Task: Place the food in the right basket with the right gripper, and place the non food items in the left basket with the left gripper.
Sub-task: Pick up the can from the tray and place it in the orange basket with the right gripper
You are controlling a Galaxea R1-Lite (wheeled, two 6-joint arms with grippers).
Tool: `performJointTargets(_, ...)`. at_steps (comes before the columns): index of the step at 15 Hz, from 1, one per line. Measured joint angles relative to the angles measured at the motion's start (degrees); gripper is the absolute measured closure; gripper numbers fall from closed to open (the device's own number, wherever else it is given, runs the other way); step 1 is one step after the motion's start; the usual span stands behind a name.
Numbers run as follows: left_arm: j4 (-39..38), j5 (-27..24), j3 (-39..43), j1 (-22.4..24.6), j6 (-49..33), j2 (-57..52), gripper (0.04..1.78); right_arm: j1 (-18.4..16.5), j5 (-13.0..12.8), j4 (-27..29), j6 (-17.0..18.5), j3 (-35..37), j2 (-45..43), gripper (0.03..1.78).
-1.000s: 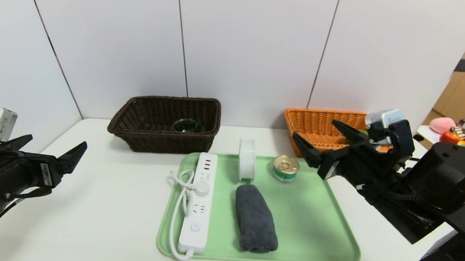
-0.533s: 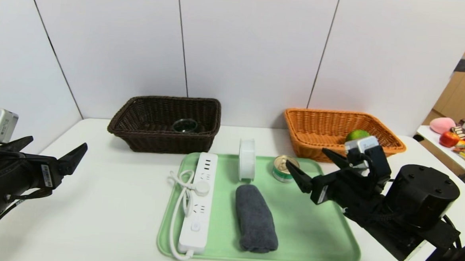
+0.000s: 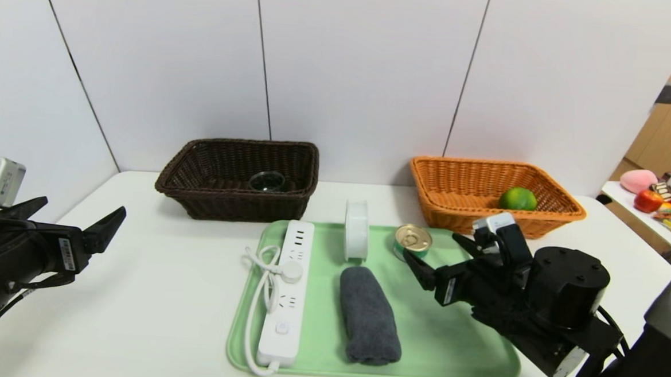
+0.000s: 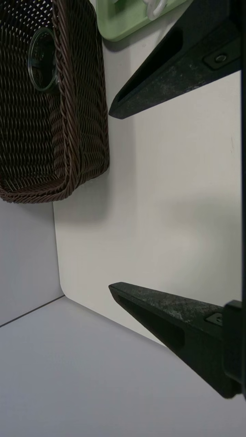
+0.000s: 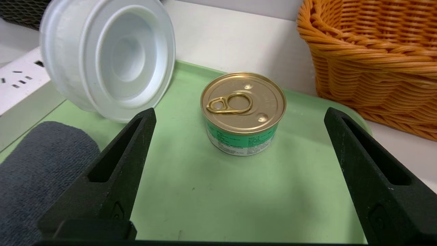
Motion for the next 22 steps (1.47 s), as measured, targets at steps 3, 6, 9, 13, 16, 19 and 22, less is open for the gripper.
performJointTargets(3, 0.00, 0.02, 0.77, 0.00, -0.06, -0.11, 0.13, 0.00, -0.05, 0.02, 0.00, -1.62, 2.54, 0.12)
performJointTargets(6, -0.07, 0.05, 0.91, 0.00, -0.01, -0.27, 0.13, 0.00, -0.05, 0.00, 0.00, -3.28, 4.83, 0.12)
performJointTargets(9, -0.09, 0.05, 0.96, 0.00, -0.04, -0.30, 0.13, -0.01, -0.06, 0.00, 0.00, -4.92, 6.78, 0.12)
performJointTargets(13, -0.05, 0.07, 1.00, 0.00, -0.09, -0.52, 0.13, -0.50, -0.11, -0.01, 0.00, -6.91, 8.83, 0.12)
performJointTargets(16, -0.07, 0.07, 0.99, 0.00, -0.09, -0.57, 0.13, -0.72, -0.16, 0.02, -0.04, -8.33, 10.25, 0.12)
performJointTargets(19, -0.07, 0.07, 0.85, 0.00, 0.00, -0.66, 0.13, -1.27, -0.16, 0.00, -0.06, -9.81, 11.52, 0.12)
performJointTargets(22, -0.07, 0.07, 0.83, 0.00, 0.00, -0.66, 0.13, -1.30, -0.16, 0.02, -0.01, -10.45, 12.41, 0.11)
